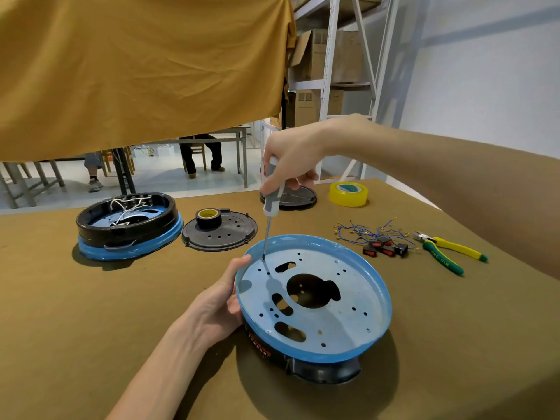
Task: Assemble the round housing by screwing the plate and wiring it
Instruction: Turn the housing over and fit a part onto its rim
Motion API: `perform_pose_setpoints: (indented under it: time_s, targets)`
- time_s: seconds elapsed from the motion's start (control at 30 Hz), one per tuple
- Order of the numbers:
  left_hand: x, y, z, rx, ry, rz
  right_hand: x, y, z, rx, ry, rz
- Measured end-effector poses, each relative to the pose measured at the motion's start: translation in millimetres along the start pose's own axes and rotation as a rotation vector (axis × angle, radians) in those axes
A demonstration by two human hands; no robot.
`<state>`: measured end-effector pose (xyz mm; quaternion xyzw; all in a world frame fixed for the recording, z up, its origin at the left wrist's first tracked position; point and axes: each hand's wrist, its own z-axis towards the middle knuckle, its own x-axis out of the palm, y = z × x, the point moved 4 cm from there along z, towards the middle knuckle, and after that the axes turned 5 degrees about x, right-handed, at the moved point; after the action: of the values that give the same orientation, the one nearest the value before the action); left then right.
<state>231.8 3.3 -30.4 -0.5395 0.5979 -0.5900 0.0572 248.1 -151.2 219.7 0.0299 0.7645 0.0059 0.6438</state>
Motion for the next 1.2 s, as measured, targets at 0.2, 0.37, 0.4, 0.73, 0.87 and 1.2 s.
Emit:
perform_pose_setpoints:
  time_s: [0.2, 0.37, 0.4, 0.73, 0.87, 1.2]
  targets:
    - [4.5, -0.5, -6.5, -0.026, 0.025, -0.004, 8.2, 1.1, 2.1, -0.095, -0.052, 0.184]
    - [5.9, -2.3, -8.6, -0.020, 0.011, 0.047, 10.8, -14.9, 3.5, -0.048, -0.087, 0.147]
    - [6.2, -2.4, -8.4, -0.016, 0.003, 0.053, 12.8, -18.8, 5.0, -0.017, -0.137, 0.070]
    - [11.8, -2.7, -9.8, 0.085, -0.085, 0.102, 9.8, -23.4, -13.0, -0.014, -0.036, 0.181]
    - [27.0, -13.0, -18.4, 0.173, -0.091, 0.138, 5.6, -37.2, -40.1, -0.053, -0.176, 0.271]
    - [84.2, -89.3, -46.9, 0.835, -0.355, 0.671, 69.9, -122.5, -112.1, -0.113, -0.399, 0.853]
